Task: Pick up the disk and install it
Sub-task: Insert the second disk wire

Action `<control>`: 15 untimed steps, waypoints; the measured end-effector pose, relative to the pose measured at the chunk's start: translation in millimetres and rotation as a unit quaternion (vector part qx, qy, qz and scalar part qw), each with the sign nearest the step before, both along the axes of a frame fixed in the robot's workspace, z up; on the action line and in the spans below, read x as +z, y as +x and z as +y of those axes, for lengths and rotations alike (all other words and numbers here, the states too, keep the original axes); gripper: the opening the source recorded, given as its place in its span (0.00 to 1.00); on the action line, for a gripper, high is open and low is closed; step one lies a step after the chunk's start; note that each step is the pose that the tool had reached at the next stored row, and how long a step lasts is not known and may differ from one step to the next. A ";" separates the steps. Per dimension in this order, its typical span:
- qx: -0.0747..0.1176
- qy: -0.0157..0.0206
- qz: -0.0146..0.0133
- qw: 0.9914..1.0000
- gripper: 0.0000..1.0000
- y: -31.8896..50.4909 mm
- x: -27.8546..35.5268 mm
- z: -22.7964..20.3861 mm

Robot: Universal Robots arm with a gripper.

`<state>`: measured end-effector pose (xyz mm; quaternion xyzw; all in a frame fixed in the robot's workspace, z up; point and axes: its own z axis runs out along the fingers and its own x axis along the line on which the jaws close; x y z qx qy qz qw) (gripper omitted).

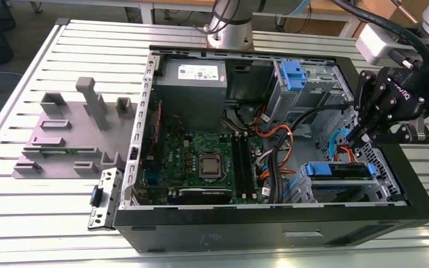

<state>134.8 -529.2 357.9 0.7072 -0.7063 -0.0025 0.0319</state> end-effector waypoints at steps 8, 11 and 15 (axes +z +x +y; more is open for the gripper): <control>0.003 0.005 -0.001 1.000 0.16 -3.7 -2.6 -3.2; 0.004 0.005 -0.005 1.000 0.16 -7.9 -4.3 -4.2; 0.005 0.005 -0.019 1.000 0.16 -13.0 -5.8 -4.3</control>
